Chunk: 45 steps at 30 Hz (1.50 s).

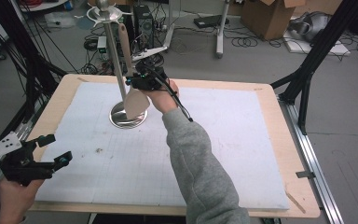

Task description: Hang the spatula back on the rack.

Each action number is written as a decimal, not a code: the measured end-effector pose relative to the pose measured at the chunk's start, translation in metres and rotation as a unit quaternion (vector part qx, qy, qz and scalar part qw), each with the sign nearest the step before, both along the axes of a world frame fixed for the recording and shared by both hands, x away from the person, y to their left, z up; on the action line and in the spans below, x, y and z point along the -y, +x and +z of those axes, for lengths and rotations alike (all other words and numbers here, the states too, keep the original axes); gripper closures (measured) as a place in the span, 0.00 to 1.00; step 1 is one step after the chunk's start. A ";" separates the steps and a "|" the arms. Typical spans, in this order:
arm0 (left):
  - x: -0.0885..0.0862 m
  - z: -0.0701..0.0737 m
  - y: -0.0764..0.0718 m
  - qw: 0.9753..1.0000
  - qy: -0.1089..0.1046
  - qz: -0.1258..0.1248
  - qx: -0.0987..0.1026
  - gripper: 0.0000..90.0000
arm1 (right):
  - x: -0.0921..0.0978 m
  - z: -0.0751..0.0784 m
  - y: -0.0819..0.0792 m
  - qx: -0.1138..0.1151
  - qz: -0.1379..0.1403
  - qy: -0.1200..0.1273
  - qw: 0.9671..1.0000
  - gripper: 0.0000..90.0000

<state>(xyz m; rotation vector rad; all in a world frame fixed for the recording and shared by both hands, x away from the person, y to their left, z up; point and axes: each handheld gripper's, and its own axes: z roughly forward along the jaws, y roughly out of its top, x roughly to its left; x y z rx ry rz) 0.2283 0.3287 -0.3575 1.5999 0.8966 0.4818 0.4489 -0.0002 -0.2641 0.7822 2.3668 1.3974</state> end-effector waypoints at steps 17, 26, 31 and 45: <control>0.007 0.001 0.013 1.000 -0.008 -0.012 0.003 0.02 | 0.028 -0.002 -0.017 -0.021 0.009 0.032 0.999 0.22; 0.008 0.006 0.023 1.000 -0.018 -0.020 0.009 0.02 | 0.046 -0.002 -0.044 0.015 0.025 0.027 0.999 0.16; 0.009 0.006 0.031 1.000 -0.018 -0.020 0.009 0.02 | 0.062 -0.005 -0.056 0.027 0.032 0.030 0.999 0.16; 0.016 0.006 0.044 1.000 -0.016 -0.023 0.007 0.02 | 0.124 -0.016 -0.077 0.033 -0.001 0.052 0.998 0.16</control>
